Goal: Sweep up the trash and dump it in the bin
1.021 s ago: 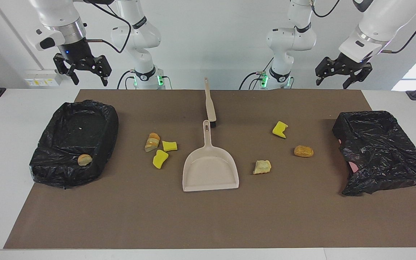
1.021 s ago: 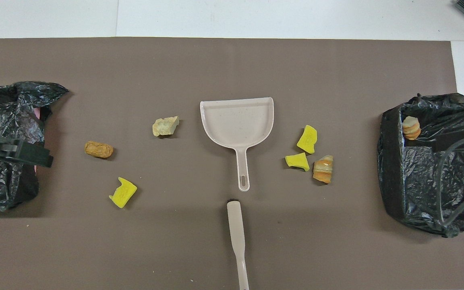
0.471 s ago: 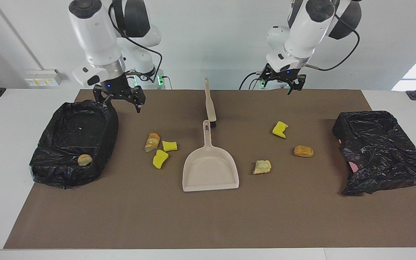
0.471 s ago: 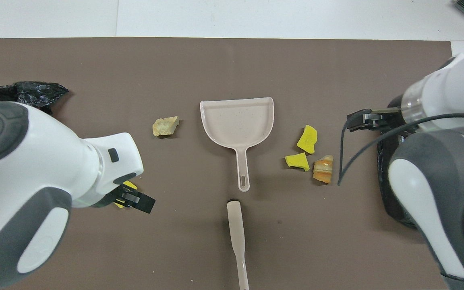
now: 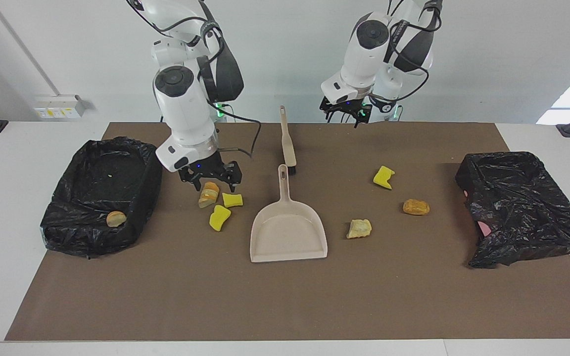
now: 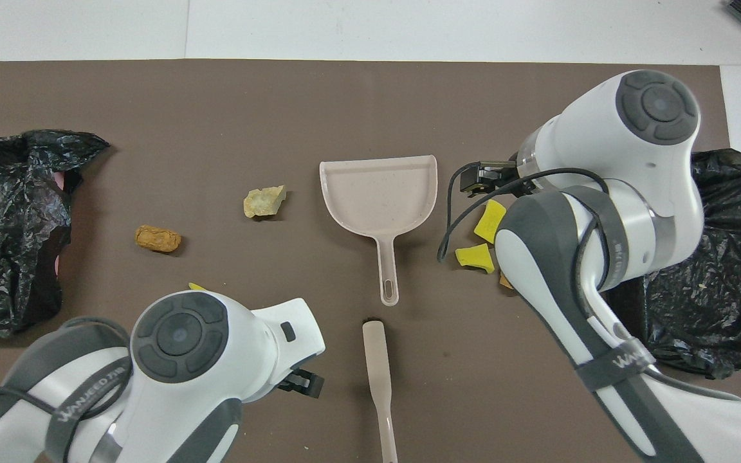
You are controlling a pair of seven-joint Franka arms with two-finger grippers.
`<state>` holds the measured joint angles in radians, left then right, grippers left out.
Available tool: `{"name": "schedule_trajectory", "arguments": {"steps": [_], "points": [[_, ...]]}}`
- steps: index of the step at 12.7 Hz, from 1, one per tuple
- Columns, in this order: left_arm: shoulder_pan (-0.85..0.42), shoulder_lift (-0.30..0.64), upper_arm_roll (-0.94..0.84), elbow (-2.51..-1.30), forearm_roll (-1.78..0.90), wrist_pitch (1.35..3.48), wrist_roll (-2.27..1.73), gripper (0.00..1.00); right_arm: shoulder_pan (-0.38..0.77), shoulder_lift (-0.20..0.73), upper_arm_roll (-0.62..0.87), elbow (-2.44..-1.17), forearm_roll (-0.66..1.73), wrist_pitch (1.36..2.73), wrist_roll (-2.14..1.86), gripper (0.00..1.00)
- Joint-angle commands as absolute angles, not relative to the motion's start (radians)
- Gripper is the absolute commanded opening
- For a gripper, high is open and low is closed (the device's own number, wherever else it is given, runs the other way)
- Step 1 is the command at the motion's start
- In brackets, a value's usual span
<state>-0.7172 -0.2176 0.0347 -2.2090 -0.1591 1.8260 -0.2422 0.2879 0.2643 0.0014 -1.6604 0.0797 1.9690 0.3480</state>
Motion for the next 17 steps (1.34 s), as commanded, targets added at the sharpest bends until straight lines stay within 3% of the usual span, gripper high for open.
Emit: {"name": "schedule_trajectory", "arguments": {"steps": [1, 7, 12, 13, 16, 17], "points": [[-0.822, -0.224, 0.054, -2.328, -0.199, 1.981, -0.355, 1.00, 0.340, 0.356, 0.002, -1.597, 0.115, 1.980, 0.412, 1.00], [-1.109, -0.095, 0.054, -2.378, -0.213, 2.270, -0.655, 1.00, 0.491, 0.411, 0.002, -1.606, 0.115, 1.985, 0.485, 1.00], [-1.198, -0.031, 0.055, -2.365, -0.213, 2.359, -0.819, 1.00, 0.511, 0.390, 0.003, -1.699, 0.110, 1.989, 0.462, 1.00], [-1.198, -0.031, 0.055, -2.362, -0.213, 2.358, -0.830, 0.89, 0.528, 0.390, 0.002, -1.706, 0.112, 1.991, 0.462, 1.00], [-1.193, -0.031, 0.058, -2.362, -0.213, 2.344, -0.838, 0.21, 0.546, 0.368, 0.003, -1.741, 0.112, 1.991, 0.459, 1.00], [-1.192, -0.031, 0.058, -2.355, -0.213, 2.329, -0.836, 0.00, 0.548, 0.361, 0.003, -1.755, 0.112, 1.991, 0.434, 0.92]]}}
